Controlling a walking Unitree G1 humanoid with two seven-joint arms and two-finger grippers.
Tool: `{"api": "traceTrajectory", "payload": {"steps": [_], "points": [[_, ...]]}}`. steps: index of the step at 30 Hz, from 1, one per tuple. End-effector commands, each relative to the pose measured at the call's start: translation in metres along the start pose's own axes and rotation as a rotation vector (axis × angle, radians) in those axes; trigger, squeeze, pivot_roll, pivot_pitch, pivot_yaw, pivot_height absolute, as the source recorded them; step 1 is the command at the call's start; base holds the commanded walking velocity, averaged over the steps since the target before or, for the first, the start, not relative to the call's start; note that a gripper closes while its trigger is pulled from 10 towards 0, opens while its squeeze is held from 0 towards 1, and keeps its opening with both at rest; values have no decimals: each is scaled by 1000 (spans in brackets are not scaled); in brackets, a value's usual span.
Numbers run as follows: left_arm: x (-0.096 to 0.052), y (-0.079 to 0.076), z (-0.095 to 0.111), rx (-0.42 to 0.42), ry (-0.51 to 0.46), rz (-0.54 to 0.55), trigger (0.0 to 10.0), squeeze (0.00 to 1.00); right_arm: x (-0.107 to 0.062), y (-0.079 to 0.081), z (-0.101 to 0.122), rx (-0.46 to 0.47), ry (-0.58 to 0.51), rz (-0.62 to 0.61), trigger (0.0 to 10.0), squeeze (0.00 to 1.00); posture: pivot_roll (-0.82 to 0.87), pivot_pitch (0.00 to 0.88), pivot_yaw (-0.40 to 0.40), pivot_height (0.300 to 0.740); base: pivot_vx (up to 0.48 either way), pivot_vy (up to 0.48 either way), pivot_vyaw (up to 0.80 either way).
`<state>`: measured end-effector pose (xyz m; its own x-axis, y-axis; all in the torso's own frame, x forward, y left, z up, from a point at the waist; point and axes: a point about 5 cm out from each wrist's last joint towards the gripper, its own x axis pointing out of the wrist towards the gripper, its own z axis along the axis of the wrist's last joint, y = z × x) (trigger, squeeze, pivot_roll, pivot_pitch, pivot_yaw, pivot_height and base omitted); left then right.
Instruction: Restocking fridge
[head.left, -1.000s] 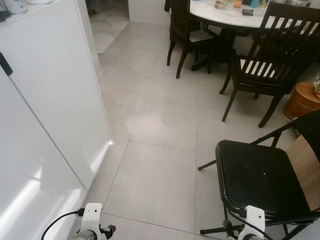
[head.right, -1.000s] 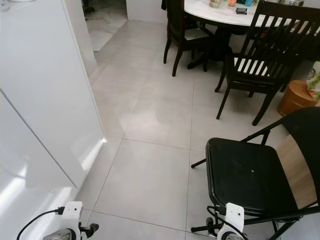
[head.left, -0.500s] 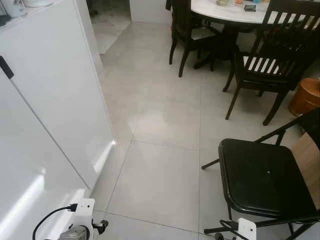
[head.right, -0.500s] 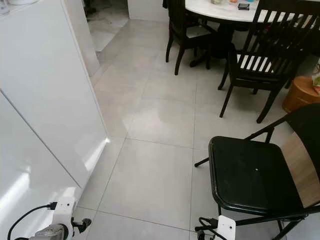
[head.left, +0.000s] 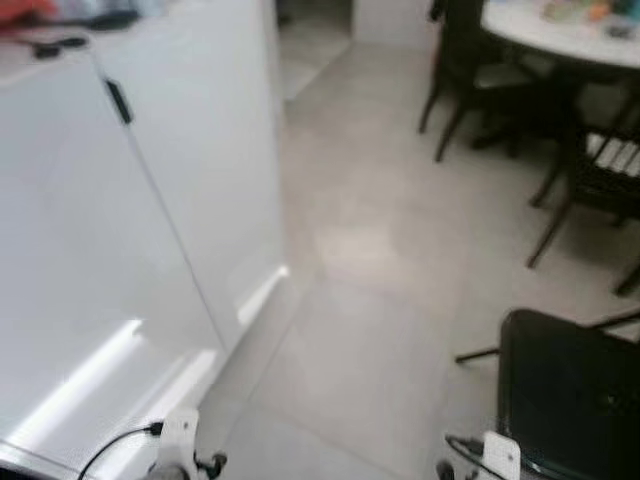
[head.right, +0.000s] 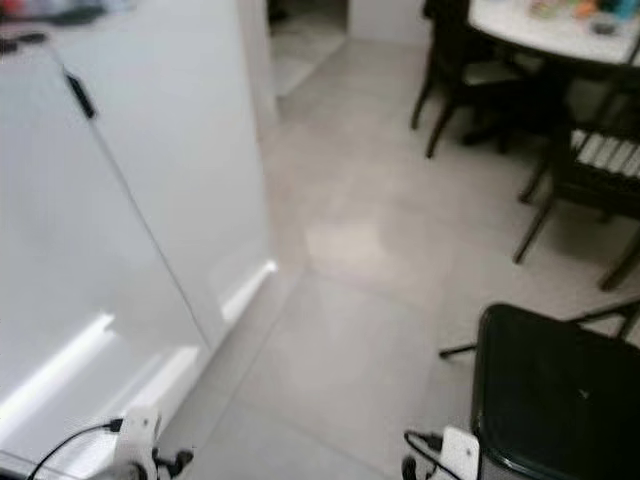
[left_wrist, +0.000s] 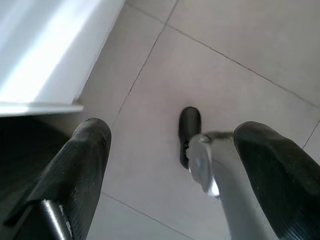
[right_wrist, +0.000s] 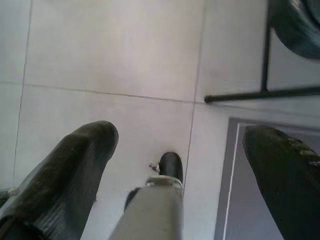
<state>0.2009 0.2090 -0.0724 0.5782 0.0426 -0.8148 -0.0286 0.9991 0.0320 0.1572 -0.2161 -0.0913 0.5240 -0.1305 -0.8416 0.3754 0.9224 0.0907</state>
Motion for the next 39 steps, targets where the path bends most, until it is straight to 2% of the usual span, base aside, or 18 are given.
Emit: {"api": "traceTrajectory", "payload": {"steps": [1, 7, 12, 14, 16, 17, 20, 26, 28, 32, 35, 39], "points": [[-1, 5, -4, 4, 18, 20, 10000, 0, 0, 3, 1, 2, -5, 12, 10000, 0, 26, 0, -7, 740, 0, 0, 800], [-1, 6, -4, -6, 18, 21, 10000, 0, 0, 2, 0, -7, -1, 13, 10000, 0, 28, 0, -9, 740, 0, 0, 800], [-1, 6, -5, 20, 28, 21, 10000, 0, 0, 2, 0, -16, 0, 16, 10000, 0, 28, 0, -7, 740, 0, 0, 800], [-1, 5, -5, 25, 28, 19, 10000, 0, 1, 7, 0, -58, 3, 42, 10000, 0, 35, 0, -3, 740, 0, 0, 800], [-1, 5, -4, 43, 24, 17, 10000, 0, 1, 14, 0, -164, 8, 89, 10000, 0, 44, 0, -7, 740, 0, 0, 800], [-1, 5, -3, 54, 24, 16, 10000, 0, 1, 14, 0, -177, 9, 96, 10000, 0, 46, 0, -9, 740, 0, 0, 800], [-1, 3, -3, 91, 25, 3, 10000, 0, 1, 10, 6, -160, 0, 85, 10000, 0, 44, 4, -17, 740, 0, 0, 800], [-1, 3, -4, 57, 27, 16, 10000, 0, 2, 8, 9, -185, -3, 91, 10000, 0, 26, 21, -28, 740, 0, 0, 800], [-1, 2, -7, 41, 37, 27, 10000, 0, 2, 3, 13, -125, -14, 52, 10000, 0, 20, 31, -27, 740, 0, 0, 800], [-1, 1, -8, 36, 38, 27, 10000, 0, 2, 1, 13, -70, -16, 34, 10000, 0, 24, 39, -27, 740, 0, 0, 800], [-1, 1, -8, 21, 38, 27, 10000, 0, 2, 8, 6, 7, 16, 66, 10000, 0, 27, 40, -31, 740, 0, 0, 667], [-1, 2, -8, 17, 38, 28, 10000, 0, 2, 11, 5, 65, 22, 57, 10000, 0, 28, 41, -33, 740, 0, 0, 0]]}}
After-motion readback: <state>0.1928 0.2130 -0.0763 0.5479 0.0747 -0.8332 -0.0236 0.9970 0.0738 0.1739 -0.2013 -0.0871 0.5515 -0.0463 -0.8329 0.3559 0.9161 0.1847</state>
